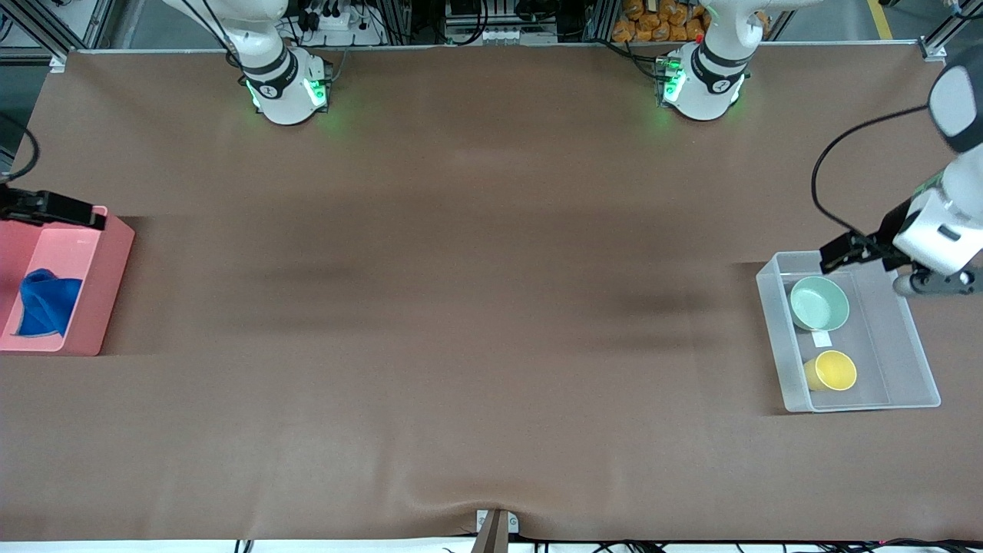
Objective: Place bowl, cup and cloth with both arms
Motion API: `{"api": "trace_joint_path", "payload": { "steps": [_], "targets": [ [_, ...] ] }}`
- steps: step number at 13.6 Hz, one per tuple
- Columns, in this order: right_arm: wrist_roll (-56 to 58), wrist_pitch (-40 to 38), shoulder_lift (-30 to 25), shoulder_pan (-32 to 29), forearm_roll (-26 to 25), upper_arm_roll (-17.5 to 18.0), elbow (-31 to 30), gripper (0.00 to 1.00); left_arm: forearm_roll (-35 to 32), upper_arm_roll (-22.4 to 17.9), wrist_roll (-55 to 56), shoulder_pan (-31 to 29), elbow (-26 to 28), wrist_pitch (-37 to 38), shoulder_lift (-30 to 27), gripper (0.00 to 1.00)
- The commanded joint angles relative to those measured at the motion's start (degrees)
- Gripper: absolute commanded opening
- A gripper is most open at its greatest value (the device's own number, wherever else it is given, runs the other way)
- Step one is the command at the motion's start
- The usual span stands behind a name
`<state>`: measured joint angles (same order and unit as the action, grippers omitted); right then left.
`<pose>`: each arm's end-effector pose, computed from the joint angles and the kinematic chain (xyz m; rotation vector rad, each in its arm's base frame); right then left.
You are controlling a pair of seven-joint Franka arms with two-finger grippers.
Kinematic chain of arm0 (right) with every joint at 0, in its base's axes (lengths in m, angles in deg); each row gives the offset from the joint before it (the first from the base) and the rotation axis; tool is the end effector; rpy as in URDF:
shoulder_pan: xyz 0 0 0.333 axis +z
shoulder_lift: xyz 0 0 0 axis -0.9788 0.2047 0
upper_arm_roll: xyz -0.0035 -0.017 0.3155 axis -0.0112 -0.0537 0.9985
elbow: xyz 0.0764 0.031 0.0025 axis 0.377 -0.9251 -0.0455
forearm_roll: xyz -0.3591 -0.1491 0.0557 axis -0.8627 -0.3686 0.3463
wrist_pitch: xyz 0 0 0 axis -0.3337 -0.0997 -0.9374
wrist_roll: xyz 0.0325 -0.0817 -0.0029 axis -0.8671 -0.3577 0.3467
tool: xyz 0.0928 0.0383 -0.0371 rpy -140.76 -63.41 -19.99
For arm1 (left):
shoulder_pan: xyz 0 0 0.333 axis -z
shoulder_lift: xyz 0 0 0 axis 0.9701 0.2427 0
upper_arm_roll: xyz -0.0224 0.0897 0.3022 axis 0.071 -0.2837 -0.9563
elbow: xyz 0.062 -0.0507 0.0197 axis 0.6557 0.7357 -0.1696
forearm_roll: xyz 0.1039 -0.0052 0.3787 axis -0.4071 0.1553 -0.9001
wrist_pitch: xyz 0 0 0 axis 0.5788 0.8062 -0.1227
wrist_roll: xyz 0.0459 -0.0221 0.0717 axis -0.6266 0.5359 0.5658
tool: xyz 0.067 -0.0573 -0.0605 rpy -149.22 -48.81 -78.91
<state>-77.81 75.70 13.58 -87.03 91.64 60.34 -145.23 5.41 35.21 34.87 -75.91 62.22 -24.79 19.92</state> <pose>0.5820 -0.0462 0.6048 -3.0669 0.2042 0.3032 0.5823 0.0036 0.5333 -3.1216 -0.0572 -0.0494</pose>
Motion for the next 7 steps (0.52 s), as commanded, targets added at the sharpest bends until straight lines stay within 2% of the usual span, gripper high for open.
{"api": "trace_joint_path", "payload": {
  "steps": [1,3,4,6,7],
  "targets": [
    [-3.48,-0.87,-3.57,2.59,-0.75,-0.59,-0.87,1.0,1.59,-1.0,0.27,1.45,1.19,4.82,-5.54,1.0],
    [-2.61,-0.79,-6.12,3.04,-0.57,-0.68,0.8,1.0,1.59,-1.0,-0.25,1.45,1.45,6.51,-7.92,1.0],
    [-2.17,-0.79,-6.21,3.04,-0.92,-0.68,1.24,1.0,1.67,-1.0,-0.17,1.8,1.11,6.33,-7.4,1.0],
    [-2.16,-1.05,-6.22,3.65,-4.77,-0.5,-0.67,1.0,1.59,-1.09,-0.17,2.77,0.06,4.41,-5.39,1.0],
    [-2.08,-1.05,-8.04,4.35,-5.84,-0.59,-3.3,1.0,1.59,-1.09,-0.26,2.59,-2.13,4.23,-4.33,1.0]
  ]
}}
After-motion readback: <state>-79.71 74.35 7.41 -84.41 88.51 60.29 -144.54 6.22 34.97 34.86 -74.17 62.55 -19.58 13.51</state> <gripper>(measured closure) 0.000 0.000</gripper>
